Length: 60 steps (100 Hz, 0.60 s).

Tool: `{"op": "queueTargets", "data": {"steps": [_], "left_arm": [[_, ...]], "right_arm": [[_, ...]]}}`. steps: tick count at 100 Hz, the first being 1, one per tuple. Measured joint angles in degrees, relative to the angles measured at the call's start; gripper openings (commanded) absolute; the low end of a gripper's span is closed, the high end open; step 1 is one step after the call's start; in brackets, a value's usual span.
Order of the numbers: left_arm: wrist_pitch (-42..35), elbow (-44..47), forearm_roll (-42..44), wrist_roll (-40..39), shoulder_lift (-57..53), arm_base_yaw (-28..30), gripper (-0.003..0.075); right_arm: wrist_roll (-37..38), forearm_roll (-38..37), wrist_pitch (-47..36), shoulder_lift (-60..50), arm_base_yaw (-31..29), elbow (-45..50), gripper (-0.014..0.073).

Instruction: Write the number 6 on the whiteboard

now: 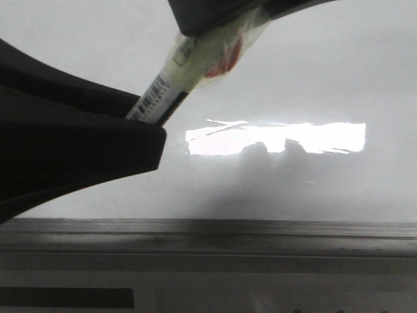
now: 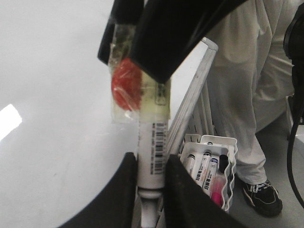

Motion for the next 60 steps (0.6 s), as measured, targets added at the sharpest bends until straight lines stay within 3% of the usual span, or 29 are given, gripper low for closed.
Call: {"op": "queueTargets", "data": {"steps": [10,25,32,47,60], "left_arm": [[0.0,0.0,-0.13,0.0,0.0,0.0,0.0039],[-0.22,0.0,-2.69,0.0,0.0,0.0,0.0352],[-0.45,0.0,-5.71,0.0,0.0,0.0,0.0431],[0.9,0.0,-9.32,0.0,-2.64,1.12,0.0407],[7.68,0.0,-10.17,0.0,-8.93,2.83,0.0395]], "right_arm": [[0.0,0.12,0.0,0.0,0.03,0.0,-0.0068],[0.0,-0.15,-0.26,0.0,0.03,-0.09,-0.0068],[0.59,-0.44,-0.15,0.0,-0.08,-0.09,-0.0066],[1.05,-0.67,-0.25,0.0,-0.48,-0.09,-0.0065],[2.58,-0.67,-0.07,0.0,-2.83,-0.09,-0.0065]]}}
